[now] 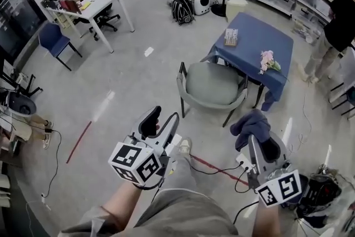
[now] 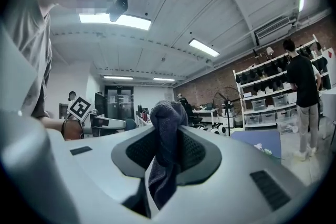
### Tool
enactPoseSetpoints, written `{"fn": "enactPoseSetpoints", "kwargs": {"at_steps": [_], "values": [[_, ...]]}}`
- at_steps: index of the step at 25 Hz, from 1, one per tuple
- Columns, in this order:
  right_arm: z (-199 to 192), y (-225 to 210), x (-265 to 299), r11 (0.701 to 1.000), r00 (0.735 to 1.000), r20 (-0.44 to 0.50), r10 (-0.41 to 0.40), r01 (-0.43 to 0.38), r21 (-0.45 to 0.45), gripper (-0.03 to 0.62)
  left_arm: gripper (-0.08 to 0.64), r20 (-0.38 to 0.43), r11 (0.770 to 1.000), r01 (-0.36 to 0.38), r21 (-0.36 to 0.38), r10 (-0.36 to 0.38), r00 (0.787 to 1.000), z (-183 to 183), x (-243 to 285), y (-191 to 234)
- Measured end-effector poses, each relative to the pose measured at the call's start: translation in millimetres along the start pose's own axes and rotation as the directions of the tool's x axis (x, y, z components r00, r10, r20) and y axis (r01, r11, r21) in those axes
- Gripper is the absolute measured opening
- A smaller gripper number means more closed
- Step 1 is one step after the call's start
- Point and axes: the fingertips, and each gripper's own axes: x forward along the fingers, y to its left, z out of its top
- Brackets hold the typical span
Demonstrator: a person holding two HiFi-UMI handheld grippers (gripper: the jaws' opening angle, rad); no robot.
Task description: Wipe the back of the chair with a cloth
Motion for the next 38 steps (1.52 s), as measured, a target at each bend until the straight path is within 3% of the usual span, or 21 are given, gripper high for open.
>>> {"fn": "enactPoseSetpoints", "kwargs": {"at_steps": [6,11,17,23,27,31,36,38], "values": [[-24.9,-44.7,101.7,1.000,0.995,-0.099,-0.026,0.026,-0.001,0.110,0.232,-0.104,0.995,-0.008,-0.104,-0.003,0.995,-2.5,82.2,66.5],[-50.2,-78.3,189.3,1.000,0.983,-0.182,-0.013,0.009,-0.024,0.109,0.238,-0.212,0.982,-0.031,-0.184,-0.009,0.977,-22.1,148.2,122.7],[-90.3,-111.2,283.9,0.999,0.963,-0.266,0.039,-0.046,-0.022,0.109,0.244,-0.348,0.947,-0.068,-0.315,-0.049,0.936,-65.6,216.8,173.9],[-137.4,-122.1,350.7,0.992,0.935,-0.339,0.102,-0.120,-0.033,0.107,0.244,-0.477,0.940,-0.122,-0.320,-0.048,0.878,-121.0,251.9,207.9],[-176.2,-132.6,379.2,0.980,0.909,-0.386,0.157,-0.191,-0.053,0.107,0.249,-0.518,0.892,-0.203,-0.404,-0.040,0.855,-151.3,267.1,222.5],[-215.5,-140.2,399.4,0.971,0.874,-0.434,0.219,-0.239,0.009,0.107,0.255,-0.557,0.869,-0.276,-0.411,0.001,0.831,-177.6,274.9,233.3],[-261.3,-136.5,420.6,0.940,0.809,-0.491,0.323,-0.333,0.070,0.107,0.256,-0.606,0.834,-0.366,-0.413,0.048,0.794,-208.7,278.3,243.7],[-279.9,-134.0,428.7,0.925,0.778,-0.514,0.361,-0.371,0.088,0.107,0.258,-0.618,0.798,-0.415,-0.437,0.069,0.783,-222.4,280.7,248.3]]}}
